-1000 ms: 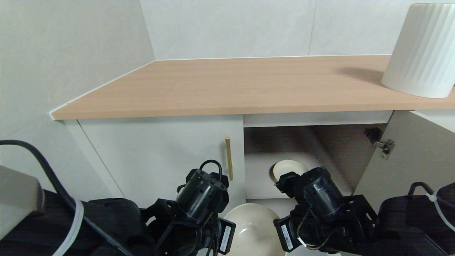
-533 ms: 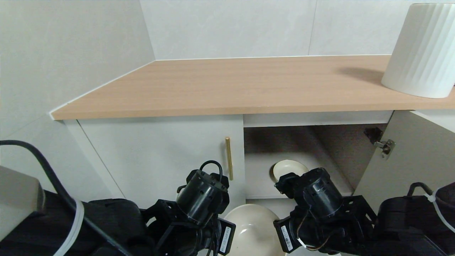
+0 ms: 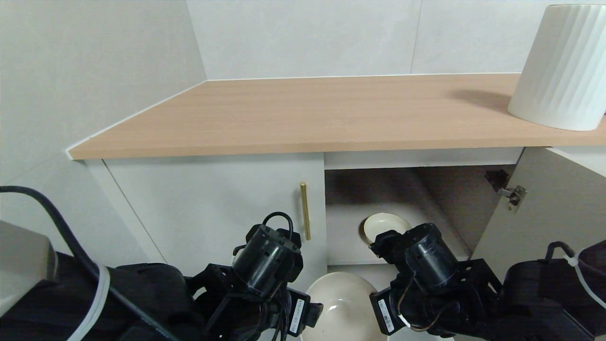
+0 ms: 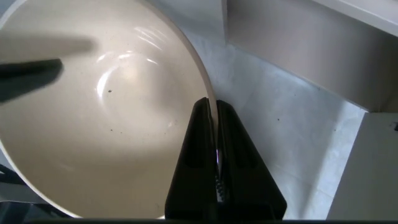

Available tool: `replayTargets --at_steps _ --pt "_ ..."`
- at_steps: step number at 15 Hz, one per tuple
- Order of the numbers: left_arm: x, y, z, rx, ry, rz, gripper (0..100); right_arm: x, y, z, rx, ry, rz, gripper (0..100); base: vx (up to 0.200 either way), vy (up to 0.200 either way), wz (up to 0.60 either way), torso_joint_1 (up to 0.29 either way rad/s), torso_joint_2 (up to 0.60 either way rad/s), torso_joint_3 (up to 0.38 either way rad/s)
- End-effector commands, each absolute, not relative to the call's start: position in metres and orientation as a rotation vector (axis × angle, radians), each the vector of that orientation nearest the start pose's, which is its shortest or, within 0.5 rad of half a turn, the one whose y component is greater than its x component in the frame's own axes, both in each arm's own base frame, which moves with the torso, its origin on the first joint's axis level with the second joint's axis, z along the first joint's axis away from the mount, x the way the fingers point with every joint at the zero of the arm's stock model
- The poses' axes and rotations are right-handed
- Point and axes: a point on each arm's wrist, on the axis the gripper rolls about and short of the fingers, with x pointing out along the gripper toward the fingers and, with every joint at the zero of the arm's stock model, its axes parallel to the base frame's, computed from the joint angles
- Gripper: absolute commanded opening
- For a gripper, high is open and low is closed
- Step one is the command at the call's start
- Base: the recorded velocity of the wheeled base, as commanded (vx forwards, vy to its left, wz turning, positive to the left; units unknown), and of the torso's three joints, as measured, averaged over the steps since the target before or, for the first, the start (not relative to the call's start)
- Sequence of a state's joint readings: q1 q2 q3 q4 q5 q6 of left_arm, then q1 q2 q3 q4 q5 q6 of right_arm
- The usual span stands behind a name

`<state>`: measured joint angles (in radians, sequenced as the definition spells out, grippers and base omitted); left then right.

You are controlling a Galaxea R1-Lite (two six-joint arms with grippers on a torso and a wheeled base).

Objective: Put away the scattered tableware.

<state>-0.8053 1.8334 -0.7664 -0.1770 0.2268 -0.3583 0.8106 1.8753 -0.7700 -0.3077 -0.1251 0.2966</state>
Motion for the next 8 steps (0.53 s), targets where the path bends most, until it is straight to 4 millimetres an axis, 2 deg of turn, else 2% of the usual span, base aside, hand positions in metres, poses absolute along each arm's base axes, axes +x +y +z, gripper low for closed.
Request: replayTargets --at_steps 1,4,8 --pt "0.207 -0.208 0.094 0.113 0.857 -0.385 100 0.220 0.216 0.088 -0.092 0.814 0.507 0 0.000 0.000 0.00 0.000 0.00 0.000" --pt "0.207 -0.207 0.095 0.115 0.848 -0.373 100 0.261 0.181 0.079 -0.093 0.819 0.373 0 0.000 0.000 0.00 0.000 0.00 0.000" --pt "0.207 -0.206 0.097 0.112 0.844 -0.374 100 0.302 0.161 0.071 -0.034 0.807 0.245 0 0.000 0.000 0.00 0.000 0.00 0.000"
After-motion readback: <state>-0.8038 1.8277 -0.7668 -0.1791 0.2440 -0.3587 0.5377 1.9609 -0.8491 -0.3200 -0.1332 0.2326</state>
